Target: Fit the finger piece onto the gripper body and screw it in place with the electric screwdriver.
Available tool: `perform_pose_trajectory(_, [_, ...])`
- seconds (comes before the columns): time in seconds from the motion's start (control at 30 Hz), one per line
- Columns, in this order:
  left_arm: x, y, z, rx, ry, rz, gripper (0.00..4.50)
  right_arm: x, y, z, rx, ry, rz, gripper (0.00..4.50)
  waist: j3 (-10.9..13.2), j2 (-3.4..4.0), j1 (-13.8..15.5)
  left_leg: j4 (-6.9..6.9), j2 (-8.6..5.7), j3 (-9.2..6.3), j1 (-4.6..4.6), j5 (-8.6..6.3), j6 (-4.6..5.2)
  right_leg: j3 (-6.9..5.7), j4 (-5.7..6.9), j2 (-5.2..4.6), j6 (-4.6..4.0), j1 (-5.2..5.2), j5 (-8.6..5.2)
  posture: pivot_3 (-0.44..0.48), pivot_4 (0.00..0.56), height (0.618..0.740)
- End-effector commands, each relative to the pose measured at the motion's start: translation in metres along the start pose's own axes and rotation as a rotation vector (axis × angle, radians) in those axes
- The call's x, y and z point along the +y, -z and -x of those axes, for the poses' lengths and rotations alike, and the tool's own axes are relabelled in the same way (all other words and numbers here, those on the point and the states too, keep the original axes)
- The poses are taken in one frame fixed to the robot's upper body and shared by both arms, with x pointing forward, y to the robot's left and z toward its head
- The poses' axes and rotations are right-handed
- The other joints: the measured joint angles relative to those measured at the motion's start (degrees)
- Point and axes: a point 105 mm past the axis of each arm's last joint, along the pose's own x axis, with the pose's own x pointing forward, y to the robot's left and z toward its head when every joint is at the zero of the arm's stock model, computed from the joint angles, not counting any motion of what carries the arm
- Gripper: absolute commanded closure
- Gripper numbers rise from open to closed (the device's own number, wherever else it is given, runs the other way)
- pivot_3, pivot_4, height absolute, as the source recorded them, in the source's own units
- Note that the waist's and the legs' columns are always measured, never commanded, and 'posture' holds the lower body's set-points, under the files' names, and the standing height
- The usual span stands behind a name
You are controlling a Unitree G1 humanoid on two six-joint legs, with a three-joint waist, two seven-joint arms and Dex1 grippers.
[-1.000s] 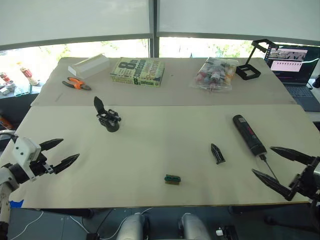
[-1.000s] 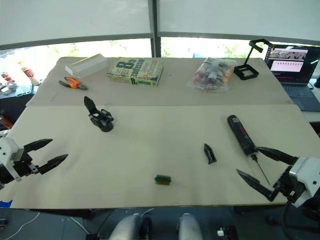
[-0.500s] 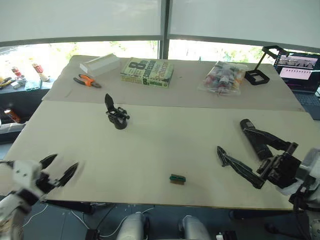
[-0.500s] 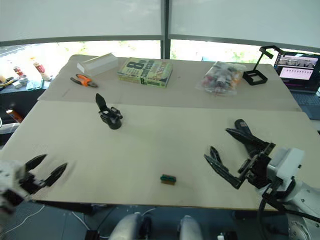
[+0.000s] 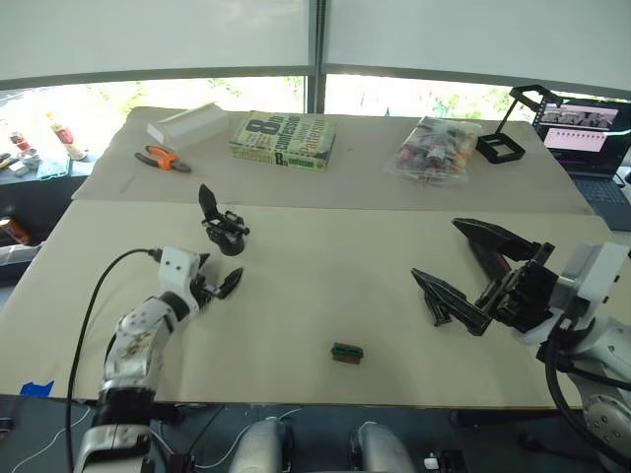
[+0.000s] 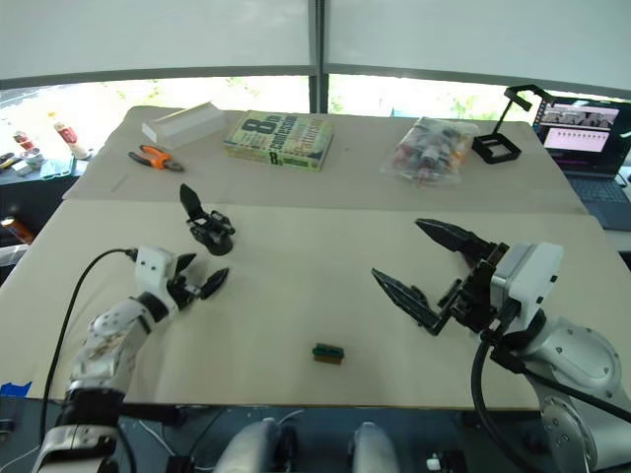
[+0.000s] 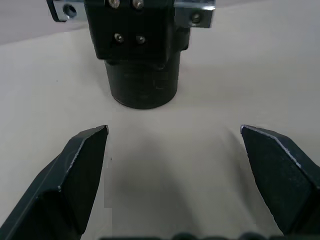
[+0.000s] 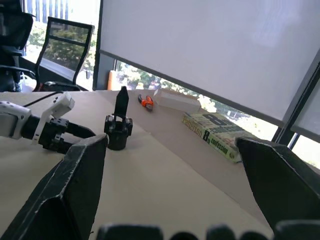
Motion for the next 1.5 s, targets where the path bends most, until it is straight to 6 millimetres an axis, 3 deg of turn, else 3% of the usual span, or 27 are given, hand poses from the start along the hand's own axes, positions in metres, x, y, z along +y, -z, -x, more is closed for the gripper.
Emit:
perform_pose_trajectory(0.03, [0.007,-0.006,-0.017,-0.026,-0.013,-0.022,0.01,-0.003,-0.005,0.0,-0.005,0.009,0.028,0.0,0.0,0.0,0.32,0.04,-0.02,-0.05,-0.11,-0.07,0.18,-0.11,-0.02,-0.01,0.05,-0.03,0.03,0.0,0.15,0.74])
perform_pose_trajectory(0.23, [0.007,-0.008,-0.038,-0.05,-0.008,-0.009,0.01,-0.006,-0.007,0.004,-0.006,0.048,0.055,0.0,0.0,0.0,0.5,0.28,-0.12,-0.05,-0.33,-0.02,0.18,-0.39,-0.04,-0.19,0.23,-0.08,0.13,0.0,0.15,0.74])
perform_pose_trajectory(0.47, [-0.007,-0.011,-0.055,-0.058,0.079,0.001,0.01,-0.001,-0.005,0.012,0.006,0.065,0.06,0.0,-0.01,0.01,1.11,0.63,-0.12,-0.1,-0.54,-0.07,0.26,-0.54,-0.03,-0.19,0.32,-0.09,0.18,0.0,0.15,0.74])
perform_pose_trajectory(0.57, [-0.008,-0.009,-0.056,-0.052,0.087,-0.003,0.87,0.0,-0.004,0.018,0.012,0.073,0.065,0.0,-0.01,0.02,1.25,0.84,-0.12,-0.11,-0.6,-0.1,0.31,-0.56,-0.01,-0.18,0.37,-0.07,0.21,0.0,0.15,0.74])
perform_pose_trajectory(0.67, [-0.009,-0.013,-0.055,-0.088,0.104,0.02,2.18,0.002,0.001,0.028,0.021,0.09,0.067,0.0,-0.01,0.02,1.36,0.95,-0.12,-0.11,-0.63,-0.15,0.41,-0.55,-0.04,-0.2,0.44,-0.02,0.25,0.0,0.15,0.74])
perform_pose_trajectory(0.7, [-0.01,-0.016,-0.054,-0.11,0.117,0.023,2.21,0.004,0.002,0.03,0.024,0.093,0.069,0.0,-0.01,0.02,1.36,0.96,-0.13,-0.11,-0.65,-0.17,0.44,-0.55,-0.05,-0.21,0.45,-0.02,0.25,0.0,0.15,0.74])
perform_pose_trajectory(0.8, [-0.036,-0.044,-0.051,-0.27,0.294,0.015,2.21,0.006,0.004,0.039,0.037,0.106,0.077,0.0,-0.01,0.02,1.2,0.99,-0.14,-0.1,-0.72,-0.19,0.46,-0.53,-0.06,-0.22,0.49,-0.06,0.27,0.0,0.15,0.74])
perform_pose_trajectory(0.9, [-0.094,-0.078,-0.047,-0.396,0.652,-0.065,2.21,0.012,0.007,0.056,0.096,0.091,0.078,0.0,0.06,0.04,1.69,1.15,-0.17,-0.11,-1.04,-0.18,0.45,-0.63,-0.08,-0.21,0.53,-0.22,0.3,0.0,0.15,0.74])
perform_pose_trajectory(0.97, [-0.127,-0.086,-0.044,-0.405,0.851,-0.147,2.21,0.018,0.009,0.07,0.145,0.073,0.059,0.0,0.08,0.06,1.99,1.33,-0.23,-0.16,-1.23,-0.2,0.48,-0.69,-0.12,-0.18,0.62,-0.27,0.34,0.0,0.15,0.74])
perform_pose_trajectory(1.07, [-0.17,-0.081,-0.04,-0.36,1.106,-0.225,2.21,0.025,0.013,0.089,0.217,0.069,0.013,0.0,0.07,0.07,1.59,1.41,-0.29,-0.13,-1.25,-0.26,0.59,-0.63,-0.19,-0.16,0.71,-0.22,0.39,0.0,0.15,0.74])
perform_pose_trajectory(1.2, [-0.203,-0.066,-0.041,-0.304,1.267,-0.296,2.21,0.032,0.018,0.102,0.267,0.091,-0.033,0.0,-0.03,0.27,0.44,1.44,-0.22,-0.12,-1.09,-0.58,1.13,-0.47,-0.19,-0.07,0.72,-0.14,0.39,0.0,0.15,0.74])
perform_pose_trajectory(1.33, [-0.221,-0.056,-0.05,-0.267,1.297,-0.318,2.21,0.044,0.02,0.105,0.278,0.116,-0.068,0.0,0.07,0.52,-0.22,1.41,-0.16,-0.13,-1.12,-0.59,1.15,-0.41,-0.18,0.0,0.7,-0.24,0.38,0.0,0.15,0.74])
perform_pose_trajectory(1.5, [-0.229,-0.045,-0.065,-0.177,1.257,-0.343,2.21,0.054,0.019,0.106,0.287,0.155,-0.094,0.0,0.11,0.56,0.17,1.42,-0.18,-0.15,-1.17,-0.64,1.23,-0.42,-0.19,-0.12,0.74,-0.26,0.35,0.0,0.15,0.74])
